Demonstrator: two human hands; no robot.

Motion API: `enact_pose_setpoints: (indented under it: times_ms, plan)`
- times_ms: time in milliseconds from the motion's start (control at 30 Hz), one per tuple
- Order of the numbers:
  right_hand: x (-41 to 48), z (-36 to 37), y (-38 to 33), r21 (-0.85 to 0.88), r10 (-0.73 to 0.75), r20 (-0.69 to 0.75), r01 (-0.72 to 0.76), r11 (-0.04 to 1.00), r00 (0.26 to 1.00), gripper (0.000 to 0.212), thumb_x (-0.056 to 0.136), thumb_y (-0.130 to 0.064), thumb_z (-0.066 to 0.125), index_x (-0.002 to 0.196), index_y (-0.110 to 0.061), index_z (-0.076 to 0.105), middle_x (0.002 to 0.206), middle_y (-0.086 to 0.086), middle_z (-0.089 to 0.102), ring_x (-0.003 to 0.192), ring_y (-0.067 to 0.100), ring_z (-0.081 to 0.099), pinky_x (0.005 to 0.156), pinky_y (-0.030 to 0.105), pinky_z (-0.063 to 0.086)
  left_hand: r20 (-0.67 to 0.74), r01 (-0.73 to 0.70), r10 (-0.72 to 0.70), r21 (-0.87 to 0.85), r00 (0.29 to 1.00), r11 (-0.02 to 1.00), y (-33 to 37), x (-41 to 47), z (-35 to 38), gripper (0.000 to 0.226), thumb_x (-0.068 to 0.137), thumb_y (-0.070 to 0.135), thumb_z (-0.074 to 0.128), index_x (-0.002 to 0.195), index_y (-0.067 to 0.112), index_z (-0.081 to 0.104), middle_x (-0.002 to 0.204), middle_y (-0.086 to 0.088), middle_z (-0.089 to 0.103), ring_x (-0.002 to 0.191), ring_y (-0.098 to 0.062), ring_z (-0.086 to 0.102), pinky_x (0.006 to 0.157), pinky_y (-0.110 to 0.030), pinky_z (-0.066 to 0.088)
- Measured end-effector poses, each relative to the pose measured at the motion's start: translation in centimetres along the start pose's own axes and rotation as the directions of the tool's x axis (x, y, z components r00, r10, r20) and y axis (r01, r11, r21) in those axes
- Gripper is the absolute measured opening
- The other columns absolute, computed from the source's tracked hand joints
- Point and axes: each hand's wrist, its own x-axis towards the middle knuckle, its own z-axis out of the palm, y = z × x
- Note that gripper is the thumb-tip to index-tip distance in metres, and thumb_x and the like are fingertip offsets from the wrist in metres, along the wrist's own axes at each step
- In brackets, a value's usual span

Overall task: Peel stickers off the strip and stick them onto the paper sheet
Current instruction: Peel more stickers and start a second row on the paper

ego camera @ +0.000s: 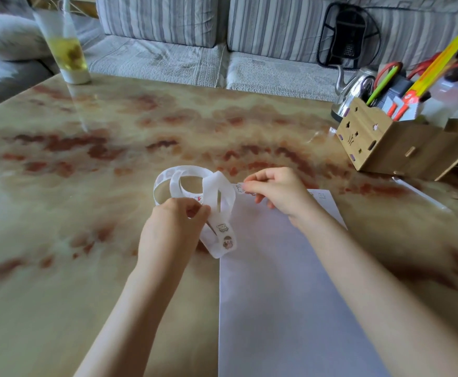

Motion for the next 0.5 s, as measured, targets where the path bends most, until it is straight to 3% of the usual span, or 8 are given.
enact_pose_setpoints:
  times_ms: [100,167,233,300,400,500]
  plan:
    - [0.3,0.5,-0.4,0.236,0.010,0.034,-0.018,0.972,0.999,0.005,0.086,-0.005,0.066,0.082,-0.008,0.064,0.072,0.002,0.061,0.062,0.013,0.058,0.059,0.025,0.055,0.021,0.020,-0.019,-0.031,1.000,0.999,-0.1,0.2,-0.2,0.025,0.086,0.033,0.058,0.065,0.022,0.067,0.067,0.001,0.069,0.066,-0.023,0.067,0.063,-0.043,0.057]
    - [0.7,1.0,-0.7,0.300,0.016,0.065,-0.035,0.953,0.998,0.003,0.086,-0.007,0.066,0.084,-0.009,0.064,0.076,0.003,0.063,0.069,0.013,0.062,0.072,0.031,0.057,0.027,0.020,-0.019,-0.038,0.999,0.999,0.0,0.3,-0.4,0.025,0.086,0.032,0.058,0.065,0.021,0.068,0.066,0.002,0.070,0.064,-0.022,0.067,0.062,-0.043,0.058]
    - [1.3,1.6,-1.3,0.340,0.032,0.098,-0.064,0.938,0.995,0.003,0.087,-0.009,0.066,0.086,-0.011,0.063,0.078,0.003,0.064,0.072,0.013,0.063,0.073,0.033,0.057,0.019,0.028,-0.027,-0.044,0.999,0.999,0.0,0.3,-0.8,0.024,0.087,0.031,0.059,0.068,0.021,0.069,0.062,0.001,0.069,0.054,-0.018,0.064,0.053,-0.034,0.055]
    - [1.8,2.4,-2.0,0.355,0.034,0.117,-0.074,0.932,0.993,0.004,0.087,-0.010,0.066,0.085,-0.012,0.063,0.078,0.003,0.064,0.070,0.012,0.062,0.067,0.028,0.055,0.000,0.037,-0.037,-0.041,0.999,0.998,0.0,0.4,-1.4,0.023,0.088,0.031,0.058,0.071,0.021,0.070,0.062,0.002,0.068,0.041,-0.012,0.054,0.042,-0.023,0.041]
    - [2.5,4.0,-3.2,0.324,0.004,0.160,-0.056,0.944,0.987,0.009,0.087,-0.008,0.065,0.081,-0.013,0.061,0.075,-0.001,0.063,0.069,0.008,0.060,0.059,0.022,0.051,-0.031,0.039,-0.041,-0.047,0.999,0.998,0.0,0.5,-2.2,0.022,0.089,0.031,0.058,0.074,0.021,0.071,0.064,0.004,0.068,0.046,-0.010,0.051,0.048,-0.024,0.039]
    - [2.9,5.7,-4.2,0.365,0.005,0.222,-0.088,0.927,0.975,0.012,0.087,-0.004,0.064,0.079,-0.012,0.060,0.076,0.001,0.063,0.071,0.011,0.059,0.070,0.034,0.051,-0.038,0.043,-0.046,-0.075,0.998,0.996,-0.2,0.7,-2.6,0.021,0.088,0.028,0.058,0.075,0.020,0.071,0.070,0.002,0.071,0.063,-0.017,0.064,0.064,-0.033,0.053]
